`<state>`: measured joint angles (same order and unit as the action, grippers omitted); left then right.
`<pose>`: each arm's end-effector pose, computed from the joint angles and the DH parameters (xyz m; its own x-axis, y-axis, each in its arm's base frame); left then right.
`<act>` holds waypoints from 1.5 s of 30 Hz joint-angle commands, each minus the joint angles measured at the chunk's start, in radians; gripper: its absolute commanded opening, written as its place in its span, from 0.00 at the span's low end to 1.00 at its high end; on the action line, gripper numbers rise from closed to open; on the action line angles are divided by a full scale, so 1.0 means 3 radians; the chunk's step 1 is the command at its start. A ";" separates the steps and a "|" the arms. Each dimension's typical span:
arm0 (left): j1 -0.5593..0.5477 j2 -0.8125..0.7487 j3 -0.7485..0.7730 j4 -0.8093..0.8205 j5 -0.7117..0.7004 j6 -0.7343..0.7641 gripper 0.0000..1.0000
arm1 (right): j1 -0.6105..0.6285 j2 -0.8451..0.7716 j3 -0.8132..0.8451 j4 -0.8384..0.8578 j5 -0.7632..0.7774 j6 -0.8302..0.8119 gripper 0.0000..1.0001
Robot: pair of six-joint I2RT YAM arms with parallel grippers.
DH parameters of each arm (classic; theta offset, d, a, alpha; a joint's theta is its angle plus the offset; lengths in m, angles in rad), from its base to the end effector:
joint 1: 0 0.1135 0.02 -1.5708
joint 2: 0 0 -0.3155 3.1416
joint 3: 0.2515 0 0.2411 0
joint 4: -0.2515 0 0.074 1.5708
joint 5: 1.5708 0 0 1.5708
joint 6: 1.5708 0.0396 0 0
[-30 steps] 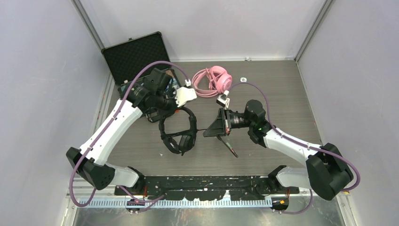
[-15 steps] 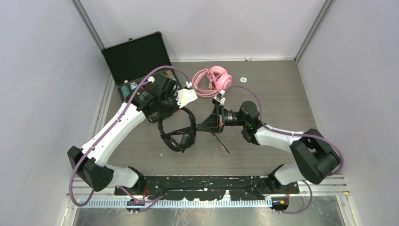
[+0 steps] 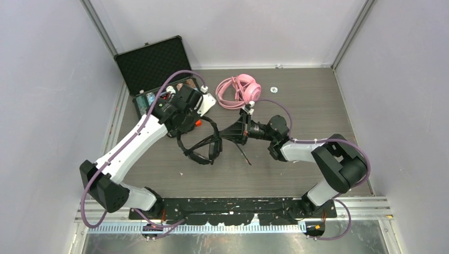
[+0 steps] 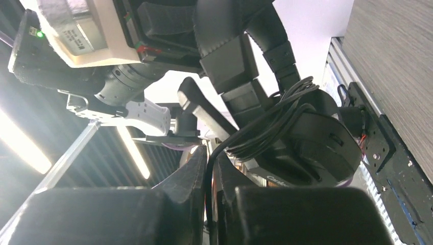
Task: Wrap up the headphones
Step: Wrap the headphones cable around the headphones.
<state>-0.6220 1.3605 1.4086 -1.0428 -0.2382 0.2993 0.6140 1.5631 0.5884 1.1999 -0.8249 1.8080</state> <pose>0.2052 -0.1356 0.3989 -0.5151 0.7218 -0.4622 0.6422 0.6821 0.3497 0.2257 0.1947 0.2920 -0.9917 0.1080 0.0696 0.0520 -0.1585 0.9860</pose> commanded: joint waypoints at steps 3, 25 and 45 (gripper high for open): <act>0.0029 0.0086 0.0049 -0.0183 -0.0595 -0.0638 0.00 | -0.0001 -0.0095 0.0119 0.0291 0.0218 -0.0045 0.15; 0.0032 -0.0155 -0.0266 0.0314 -0.0580 -0.1875 0.00 | 0.0124 -0.0727 0.0638 -0.1923 0.0939 -0.1198 0.16; 0.0056 -0.0467 -0.0432 0.0804 -0.0606 -0.3041 0.00 | 0.0933 -0.1030 0.1510 -0.4113 0.2543 -0.2562 0.13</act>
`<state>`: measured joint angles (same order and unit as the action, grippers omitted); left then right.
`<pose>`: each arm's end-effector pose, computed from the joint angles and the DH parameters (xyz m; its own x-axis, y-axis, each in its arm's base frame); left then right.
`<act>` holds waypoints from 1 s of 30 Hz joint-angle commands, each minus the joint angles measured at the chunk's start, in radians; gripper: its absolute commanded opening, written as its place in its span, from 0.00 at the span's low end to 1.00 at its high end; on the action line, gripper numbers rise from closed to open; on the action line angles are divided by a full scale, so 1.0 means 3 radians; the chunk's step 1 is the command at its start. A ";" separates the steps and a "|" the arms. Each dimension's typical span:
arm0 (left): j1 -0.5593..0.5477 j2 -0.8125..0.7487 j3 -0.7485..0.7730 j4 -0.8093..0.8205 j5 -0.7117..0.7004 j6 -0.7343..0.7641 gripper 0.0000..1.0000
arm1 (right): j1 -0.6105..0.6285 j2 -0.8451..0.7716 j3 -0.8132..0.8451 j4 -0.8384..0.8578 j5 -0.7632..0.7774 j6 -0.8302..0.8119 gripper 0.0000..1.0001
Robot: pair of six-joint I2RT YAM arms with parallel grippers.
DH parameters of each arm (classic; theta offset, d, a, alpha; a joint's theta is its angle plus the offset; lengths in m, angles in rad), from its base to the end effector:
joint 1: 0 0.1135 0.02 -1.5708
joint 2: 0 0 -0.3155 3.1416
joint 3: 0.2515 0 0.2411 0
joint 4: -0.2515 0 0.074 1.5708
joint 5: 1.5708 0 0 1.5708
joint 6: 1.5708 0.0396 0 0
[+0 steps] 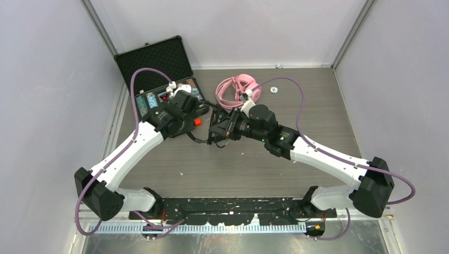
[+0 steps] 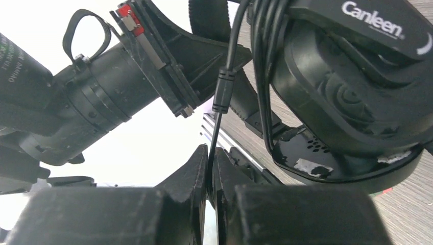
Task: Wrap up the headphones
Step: Wrap the headphones cable around the headphones.
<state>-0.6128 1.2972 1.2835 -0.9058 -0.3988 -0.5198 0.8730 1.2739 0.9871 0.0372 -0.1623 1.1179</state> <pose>0.2019 -0.1232 0.3862 -0.7323 -0.0447 -0.6795 -0.0302 0.9990 -0.0331 0.1739 0.2173 0.3788 -0.8399 0.3795 -0.3881 -0.2322 0.3952 0.8888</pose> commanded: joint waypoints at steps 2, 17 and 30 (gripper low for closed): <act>0.0034 -0.0337 -0.0056 0.0404 -0.0069 -0.0391 0.00 | 0.0087 -0.0058 0.0183 -0.0244 0.0359 -0.0295 0.13; 0.0044 -0.0596 -0.0205 0.0779 0.0245 -0.0979 0.00 | 0.0167 0.0103 0.0050 0.0291 0.0220 -0.0540 0.11; 0.0048 -0.0605 -0.0245 0.0787 0.0426 -0.1131 0.00 | 0.0167 -0.0019 -0.0334 0.0438 0.0418 -0.1663 0.06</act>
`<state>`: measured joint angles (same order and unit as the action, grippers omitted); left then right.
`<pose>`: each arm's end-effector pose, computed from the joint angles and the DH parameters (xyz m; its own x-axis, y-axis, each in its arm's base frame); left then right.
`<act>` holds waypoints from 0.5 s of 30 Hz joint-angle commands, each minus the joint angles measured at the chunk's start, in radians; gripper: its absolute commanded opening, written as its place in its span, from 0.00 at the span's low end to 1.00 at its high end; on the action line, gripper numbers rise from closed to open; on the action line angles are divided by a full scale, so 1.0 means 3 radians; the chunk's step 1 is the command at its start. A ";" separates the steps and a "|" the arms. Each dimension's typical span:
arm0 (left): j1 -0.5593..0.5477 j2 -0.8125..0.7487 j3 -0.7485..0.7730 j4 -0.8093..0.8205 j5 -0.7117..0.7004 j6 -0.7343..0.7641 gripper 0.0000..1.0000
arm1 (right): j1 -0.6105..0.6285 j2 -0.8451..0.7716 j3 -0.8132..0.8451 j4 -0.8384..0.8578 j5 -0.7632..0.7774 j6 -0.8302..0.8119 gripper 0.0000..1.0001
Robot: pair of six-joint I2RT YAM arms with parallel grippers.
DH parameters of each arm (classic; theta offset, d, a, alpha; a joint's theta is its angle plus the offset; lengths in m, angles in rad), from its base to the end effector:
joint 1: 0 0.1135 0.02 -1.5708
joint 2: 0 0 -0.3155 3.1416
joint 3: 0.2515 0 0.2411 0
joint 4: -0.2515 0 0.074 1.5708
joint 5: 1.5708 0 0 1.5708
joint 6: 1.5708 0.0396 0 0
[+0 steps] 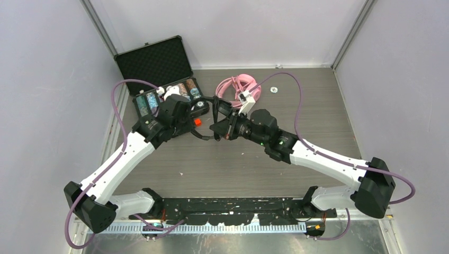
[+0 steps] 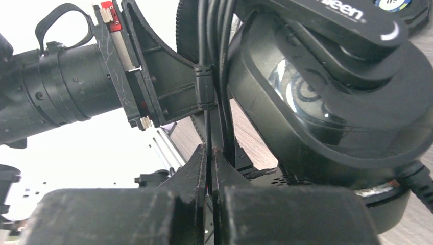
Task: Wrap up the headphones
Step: Wrap the headphones cable around the headphones, then place the headphones at the center of the board.
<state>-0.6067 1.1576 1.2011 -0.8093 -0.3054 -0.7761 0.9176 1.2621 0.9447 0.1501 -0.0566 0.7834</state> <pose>0.1748 -0.1069 0.3951 -0.6626 -0.3534 -0.6604 -0.1379 0.9242 -0.3562 0.1664 0.2211 0.3793 -0.6551 0.3032 -0.6920 -0.5144 0.4918 0.7025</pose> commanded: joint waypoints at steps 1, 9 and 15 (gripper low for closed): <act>0.0029 -0.0126 -0.0015 0.0463 0.0080 -0.0279 0.00 | 0.0014 0.0067 -0.0211 0.0098 0.0066 -0.0603 0.06; 0.0268 -0.0038 -0.0408 0.0706 0.0218 -0.0543 0.00 | -0.0249 0.0488 -0.0524 0.1029 -0.0371 -0.0557 0.09; 0.0289 0.0168 -0.0664 0.1119 0.0342 -0.0487 0.00 | -0.0419 0.0999 -0.0749 0.1818 -0.0836 -0.0446 0.09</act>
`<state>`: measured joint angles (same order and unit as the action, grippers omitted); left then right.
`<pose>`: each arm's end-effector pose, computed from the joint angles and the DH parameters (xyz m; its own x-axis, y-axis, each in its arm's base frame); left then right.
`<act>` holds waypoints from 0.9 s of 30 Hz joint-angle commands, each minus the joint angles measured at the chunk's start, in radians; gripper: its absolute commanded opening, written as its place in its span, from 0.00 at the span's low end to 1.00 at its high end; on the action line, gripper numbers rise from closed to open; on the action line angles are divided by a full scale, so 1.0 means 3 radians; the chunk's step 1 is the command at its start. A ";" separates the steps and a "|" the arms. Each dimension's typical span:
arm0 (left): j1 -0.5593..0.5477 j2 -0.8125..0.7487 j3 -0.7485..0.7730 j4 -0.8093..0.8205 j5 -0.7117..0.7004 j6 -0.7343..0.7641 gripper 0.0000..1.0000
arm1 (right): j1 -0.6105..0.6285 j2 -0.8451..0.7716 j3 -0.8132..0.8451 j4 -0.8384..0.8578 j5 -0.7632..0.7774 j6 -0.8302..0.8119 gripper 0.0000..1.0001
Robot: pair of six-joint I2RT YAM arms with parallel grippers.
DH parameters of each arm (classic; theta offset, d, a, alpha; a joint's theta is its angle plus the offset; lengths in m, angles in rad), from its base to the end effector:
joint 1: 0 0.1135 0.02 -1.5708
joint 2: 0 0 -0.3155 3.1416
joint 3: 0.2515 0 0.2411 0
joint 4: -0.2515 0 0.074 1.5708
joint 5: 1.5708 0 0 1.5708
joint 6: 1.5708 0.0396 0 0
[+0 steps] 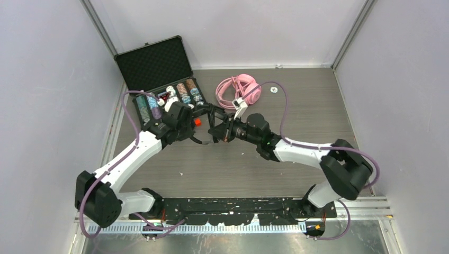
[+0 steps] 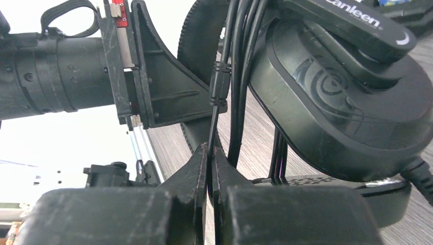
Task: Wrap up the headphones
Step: Place the headphones at the center of the board.
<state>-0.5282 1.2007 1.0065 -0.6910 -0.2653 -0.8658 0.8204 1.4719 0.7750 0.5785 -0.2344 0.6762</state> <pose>0.1932 -0.1007 0.3346 -0.6945 -0.4457 -0.5649 -0.2869 0.8915 -0.3507 0.2102 0.2390 0.3103 -0.6065 0.2422 -0.7573 -0.6271 0.4398 0.6429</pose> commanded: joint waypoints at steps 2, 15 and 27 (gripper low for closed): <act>0.0027 0.0119 -0.0102 0.0832 0.0255 -0.0187 0.00 | -0.0101 0.0433 -0.0193 0.0414 -0.0252 -0.0141 0.09; -0.0056 0.0538 -0.0476 0.1206 0.0623 -0.0180 0.00 | -0.0162 0.0977 -0.0890 0.1449 -0.0223 0.0068 0.10; -0.0264 0.0795 -0.0617 0.1104 0.0391 -0.0149 0.00 | -0.0159 0.1017 -0.1279 0.1714 -0.0058 0.0183 0.12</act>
<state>-0.6067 1.4567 0.8108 -0.4374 -0.1574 -0.8875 0.7815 1.7485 0.4305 1.1427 -0.2974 0.7639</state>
